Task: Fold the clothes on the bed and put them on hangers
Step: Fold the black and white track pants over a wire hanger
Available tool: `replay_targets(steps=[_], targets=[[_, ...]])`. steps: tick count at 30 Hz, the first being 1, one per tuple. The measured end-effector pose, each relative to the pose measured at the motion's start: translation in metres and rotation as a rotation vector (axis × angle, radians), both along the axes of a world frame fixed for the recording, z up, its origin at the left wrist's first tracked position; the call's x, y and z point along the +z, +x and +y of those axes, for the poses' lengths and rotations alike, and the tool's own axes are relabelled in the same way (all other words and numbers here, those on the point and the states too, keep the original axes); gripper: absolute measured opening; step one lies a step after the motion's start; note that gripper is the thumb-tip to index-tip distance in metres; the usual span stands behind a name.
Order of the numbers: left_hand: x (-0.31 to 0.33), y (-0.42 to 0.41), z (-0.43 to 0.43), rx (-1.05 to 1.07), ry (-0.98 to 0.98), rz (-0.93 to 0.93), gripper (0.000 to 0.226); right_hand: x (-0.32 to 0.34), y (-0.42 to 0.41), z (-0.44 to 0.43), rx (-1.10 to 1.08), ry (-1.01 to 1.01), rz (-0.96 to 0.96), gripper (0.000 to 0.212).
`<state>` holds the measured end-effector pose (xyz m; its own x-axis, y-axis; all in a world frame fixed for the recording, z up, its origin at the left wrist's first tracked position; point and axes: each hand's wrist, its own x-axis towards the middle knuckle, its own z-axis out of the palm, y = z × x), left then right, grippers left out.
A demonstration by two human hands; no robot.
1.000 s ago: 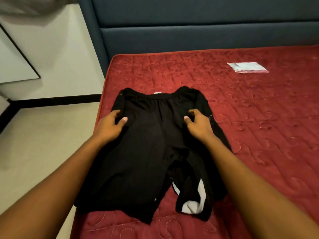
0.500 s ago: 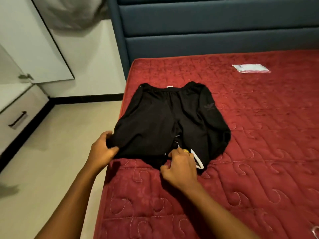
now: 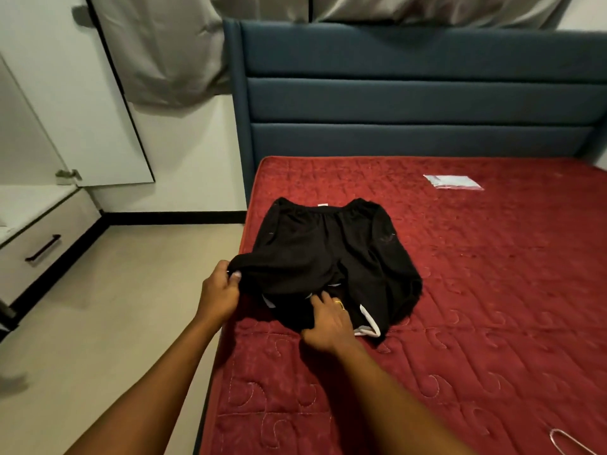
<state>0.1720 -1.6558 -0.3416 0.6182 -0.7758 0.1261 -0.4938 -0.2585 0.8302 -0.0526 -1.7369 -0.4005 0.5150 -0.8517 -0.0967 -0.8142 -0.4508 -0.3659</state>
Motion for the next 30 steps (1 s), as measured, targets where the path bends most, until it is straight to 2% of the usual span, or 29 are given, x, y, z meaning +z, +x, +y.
replay_targets(steps=[2, 4, 6, 7, 8, 11, 12, 14, 15, 17, 18, 20, 21, 23, 25, 26, 28, 30], targets=[[0.001, 0.003, -0.006, 0.029, -0.05, 0.06, 0.011, -0.005, 0.005, -0.001, -0.011, -0.057, 0.101, 0.054], [0.003, 0.002, -0.005, 0.043, -0.088, 0.153, 0.013, -0.004, 0.006, -0.002, -0.098, -0.088, 0.024, 0.035], [0.002, -0.002, 0.002, 0.054, -0.094, 0.291, 0.02, 0.003, 0.004, 0.005, -0.083, 0.01, -0.033, 0.019], [0.002, -0.006, 0.007, 0.072, -0.062, 0.343, 0.025, 0.008, 0.0, 0.01, -0.03, 0.148, -0.081, 0.01], [0.0, -0.011, 0.013, 0.109, -0.01, 0.359, 0.029, 0.016, -0.004, 0.017, 0.006, 0.368, -0.165, 0.003], [-0.009, -0.037, 0.035, 0.239, 0.149, 0.358, 0.034, 0.053, -0.029, 0.045, 0.128, 1.167, -0.412, 0.004], [-0.011, -0.049, 0.044, 0.258, 0.172, 0.363, 0.037, 0.062, -0.037, 0.051, 0.216, 1.325, -0.428, 0.007], [-0.016, -0.067, 0.056, 0.215, 0.159, 0.424, 0.055, 0.068, -0.05, 0.06, 0.302, 1.425, -0.465, 0.013], [-0.018, -0.077, 0.061, 0.17, 0.147, 0.507, 0.057, 0.067, -0.053, 0.066, 0.285, 1.429, -0.495, 0.018], [-0.019, -0.1, 0.072, 0.041, 0.165, 0.71, 0.046, 0.067, -0.058, 0.076, 0.231, 1.439, -0.515, 0.023], [-0.02, -0.11, 0.077, 0.021, 0.183, 0.71, 0.037, 0.065, -0.06, 0.079, 0.225, 1.432, -0.484, 0.023], [-0.016, -0.122, 0.092, 0.077, 0.213, 0.481, 0.018, 0.07, -0.07, 0.083, 0.218, 1.35, -0.301, 0.029], [-0.013, -0.121, 0.1, 0.122, 0.27, 0.312, 0.018, 0.072, -0.078, 0.082, 0.163, 1.26, -0.171, 0.039], [-0.005, -0.113, 0.115, 0.158, 0.416, 0.03, 0.017, 0.066, -0.096, 0.073, -0.114, 1.035, -0.043, 0.058], [-0.001, -0.107, 0.122, 0.117, 0.43, -0.134, 0.002, 0.046, -0.114, 0.057, -0.455, 0.72, -0.186, 0.051], [-0.003, -0.107, 0.12, 0.084, 0.371, -0.172, 0.009, 0.039, -0.12, 0.053, -0.573, 0.577, -0.281, 0.044], [0.002, -0.128, 0.112, -0.068, 0.209, -0.225, 0.014, 0.012, -0.122, 0.036, -0.692, 0.498, -0.461, 0.043], [0.009, -0.162, 0.096, -0.297, 0.056, -0.251, 0.016, -0.04, -0.116, 0.001, -0.733, 0.486, -0.572, 0.054]])
